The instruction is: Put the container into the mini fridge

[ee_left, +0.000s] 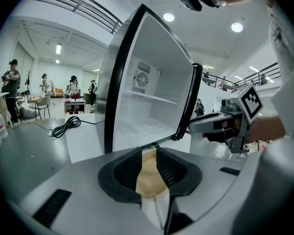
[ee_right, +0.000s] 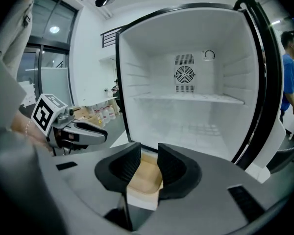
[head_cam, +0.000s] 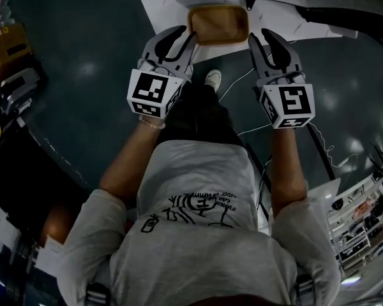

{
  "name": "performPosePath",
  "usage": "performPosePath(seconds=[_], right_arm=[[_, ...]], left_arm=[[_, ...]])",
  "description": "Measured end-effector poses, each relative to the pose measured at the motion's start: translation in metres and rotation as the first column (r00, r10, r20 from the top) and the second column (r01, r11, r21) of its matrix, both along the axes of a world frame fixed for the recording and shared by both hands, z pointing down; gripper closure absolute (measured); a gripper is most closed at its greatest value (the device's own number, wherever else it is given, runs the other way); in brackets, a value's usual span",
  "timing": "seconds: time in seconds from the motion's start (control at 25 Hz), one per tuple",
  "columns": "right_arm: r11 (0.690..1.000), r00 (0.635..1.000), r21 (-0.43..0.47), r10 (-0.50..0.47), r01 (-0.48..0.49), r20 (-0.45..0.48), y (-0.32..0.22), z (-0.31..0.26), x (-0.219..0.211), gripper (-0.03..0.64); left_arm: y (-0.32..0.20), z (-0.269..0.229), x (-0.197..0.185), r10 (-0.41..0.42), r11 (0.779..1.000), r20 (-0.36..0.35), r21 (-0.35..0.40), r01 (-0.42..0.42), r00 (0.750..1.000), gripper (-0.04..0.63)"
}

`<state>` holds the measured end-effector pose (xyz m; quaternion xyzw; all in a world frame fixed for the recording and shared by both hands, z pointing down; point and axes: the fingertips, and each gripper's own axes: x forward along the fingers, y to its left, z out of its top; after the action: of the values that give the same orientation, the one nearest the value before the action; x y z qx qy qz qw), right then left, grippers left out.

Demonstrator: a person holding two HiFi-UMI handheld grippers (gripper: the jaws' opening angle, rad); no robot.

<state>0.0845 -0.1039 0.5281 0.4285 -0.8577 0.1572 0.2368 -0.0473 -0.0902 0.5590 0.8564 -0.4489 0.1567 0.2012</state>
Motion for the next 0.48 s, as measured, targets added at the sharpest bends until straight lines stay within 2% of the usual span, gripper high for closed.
performPosePath(seconds=[0.24,0.48], right_arm=[[0.999,1.0,-0.038,-0.003,0.002,-0.029,-0.008,0.042,0.009,0.518],[0.997,0.999,-0.072,0.003,-0.006,-0.049,-0.014,0.078,0.016,0.518]], left_arm=[[-0.002,0.035,0.004,-0.005,0.999,0.026,-0.039,0.006,1.0,0.492],[-0.005,0.067,0.003,-0.031,0.995,0.019,-0.093,0.033,0.999,0.489]])
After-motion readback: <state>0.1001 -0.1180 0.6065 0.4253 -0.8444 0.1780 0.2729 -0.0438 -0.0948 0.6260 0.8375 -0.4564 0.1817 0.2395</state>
